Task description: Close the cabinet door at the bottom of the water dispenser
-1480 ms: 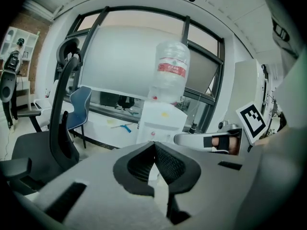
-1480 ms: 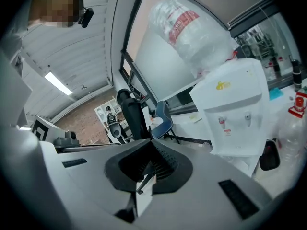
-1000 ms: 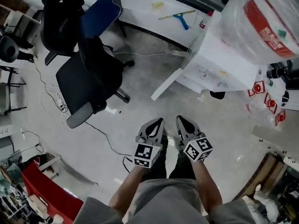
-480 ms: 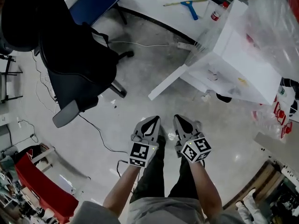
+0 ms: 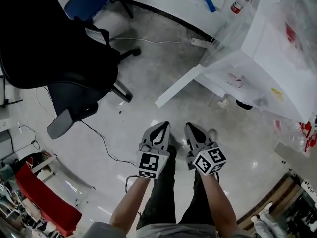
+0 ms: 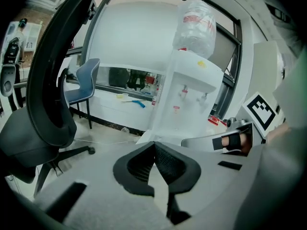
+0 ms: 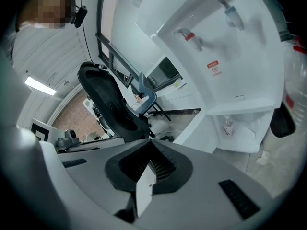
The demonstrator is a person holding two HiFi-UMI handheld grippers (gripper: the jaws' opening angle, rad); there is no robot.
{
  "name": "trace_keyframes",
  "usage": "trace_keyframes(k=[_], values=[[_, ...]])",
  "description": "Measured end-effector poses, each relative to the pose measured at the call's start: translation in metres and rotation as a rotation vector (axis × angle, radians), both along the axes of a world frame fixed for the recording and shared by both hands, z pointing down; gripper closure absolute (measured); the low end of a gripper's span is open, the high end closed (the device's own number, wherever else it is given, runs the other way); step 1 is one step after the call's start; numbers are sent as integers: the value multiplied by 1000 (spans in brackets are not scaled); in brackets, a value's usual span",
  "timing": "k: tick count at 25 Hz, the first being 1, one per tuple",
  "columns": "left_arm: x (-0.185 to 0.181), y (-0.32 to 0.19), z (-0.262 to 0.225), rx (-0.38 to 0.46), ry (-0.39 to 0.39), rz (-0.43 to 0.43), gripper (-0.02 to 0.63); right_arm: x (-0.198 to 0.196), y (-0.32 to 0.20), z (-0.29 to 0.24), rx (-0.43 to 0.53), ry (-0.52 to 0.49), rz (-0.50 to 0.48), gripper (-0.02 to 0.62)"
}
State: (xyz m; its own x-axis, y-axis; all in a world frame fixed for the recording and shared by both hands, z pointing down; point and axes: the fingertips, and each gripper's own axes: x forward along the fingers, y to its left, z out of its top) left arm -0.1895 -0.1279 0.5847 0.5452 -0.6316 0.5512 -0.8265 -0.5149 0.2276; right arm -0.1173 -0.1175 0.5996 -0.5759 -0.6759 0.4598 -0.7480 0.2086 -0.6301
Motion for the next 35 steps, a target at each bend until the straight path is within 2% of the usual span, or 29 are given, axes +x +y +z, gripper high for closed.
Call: trace_keyframes(k=[4, 13, 24, 31, 35], values=[[-8, 1, 19, 1, -18, -24, 598, 0, -2, 20, -27, -34, 21, 586], [-24, -6, 65, -12, -9, -49, 598, -16, -27, 85, -145, -205, 100, 583], [-40, -18, 122, -24, -19, -55, 598, -36, -57, 146, -188, -228, 113, 580], [-46, -25, 139, -16, -26, -37, 598, -50, -71, 174, -226, -310, 154, 495], [-53, -25, 144, -25, -32, -36, 598, -54, -79, 186, -257, -354, 198, 472]])
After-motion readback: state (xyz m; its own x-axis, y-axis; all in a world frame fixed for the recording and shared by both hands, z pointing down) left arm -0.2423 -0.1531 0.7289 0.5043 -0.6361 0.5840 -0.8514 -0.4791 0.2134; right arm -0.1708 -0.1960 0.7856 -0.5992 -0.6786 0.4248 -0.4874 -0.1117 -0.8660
